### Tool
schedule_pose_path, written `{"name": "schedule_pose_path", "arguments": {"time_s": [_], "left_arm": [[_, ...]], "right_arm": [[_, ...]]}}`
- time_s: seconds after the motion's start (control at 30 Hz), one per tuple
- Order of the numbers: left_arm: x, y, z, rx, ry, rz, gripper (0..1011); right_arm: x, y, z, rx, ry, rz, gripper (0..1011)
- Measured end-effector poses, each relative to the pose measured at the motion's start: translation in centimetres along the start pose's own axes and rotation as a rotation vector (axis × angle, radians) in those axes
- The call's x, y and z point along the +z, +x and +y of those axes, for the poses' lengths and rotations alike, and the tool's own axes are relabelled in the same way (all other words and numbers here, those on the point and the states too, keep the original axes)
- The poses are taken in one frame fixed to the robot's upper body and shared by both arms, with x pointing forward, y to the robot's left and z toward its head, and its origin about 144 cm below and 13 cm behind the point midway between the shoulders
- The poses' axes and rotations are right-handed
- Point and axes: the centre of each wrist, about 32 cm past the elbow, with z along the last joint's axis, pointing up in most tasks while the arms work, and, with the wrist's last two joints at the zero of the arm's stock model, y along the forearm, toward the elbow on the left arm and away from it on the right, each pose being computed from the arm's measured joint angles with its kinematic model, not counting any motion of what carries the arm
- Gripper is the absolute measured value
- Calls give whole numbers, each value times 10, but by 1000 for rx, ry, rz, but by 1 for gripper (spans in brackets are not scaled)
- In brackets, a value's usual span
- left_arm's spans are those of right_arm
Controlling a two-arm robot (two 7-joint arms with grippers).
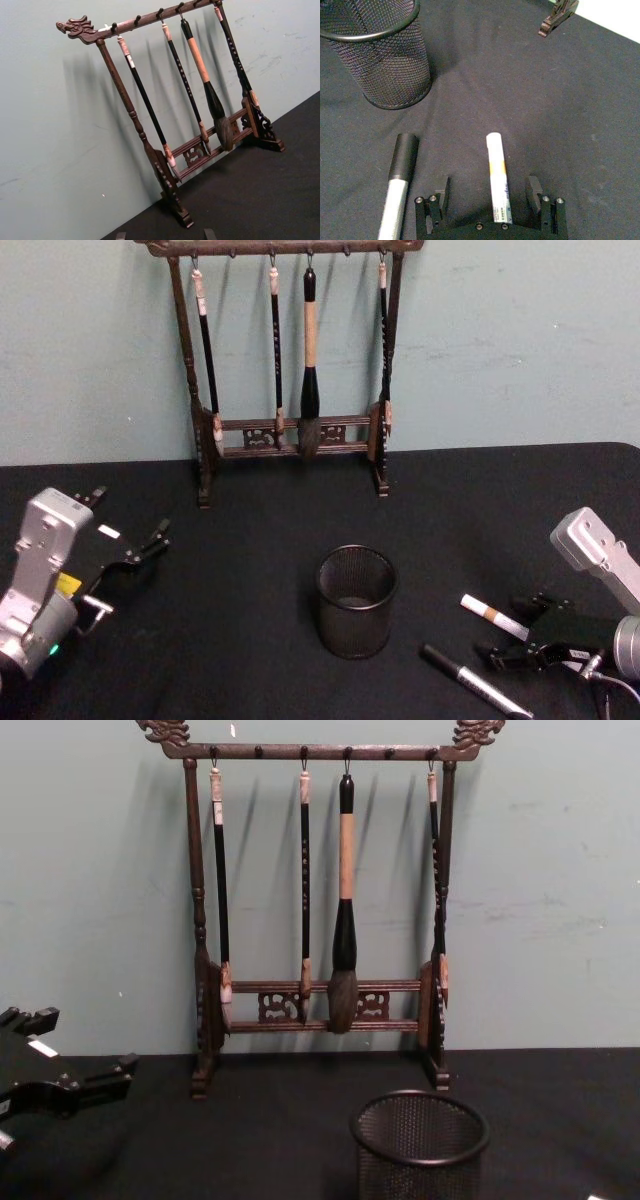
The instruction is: Pick up the water-based marker from the table and place it into the pen holder.
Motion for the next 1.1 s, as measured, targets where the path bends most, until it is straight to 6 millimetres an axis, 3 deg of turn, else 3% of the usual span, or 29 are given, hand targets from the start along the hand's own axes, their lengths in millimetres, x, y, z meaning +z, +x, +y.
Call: {"name": "schedule_pose_path", "arguments": {"time_s": [0.77, 1.1], "left_arm": [[0, 0, 0, 0, 0, 0, 1006], [0, 0, 0, 0, 0, 0, 1006]], "right_arm": [[-1, 0, 1, -4, 3, -13, 993], [-1, 0, 1, -3, 2, -11, 629]]}}
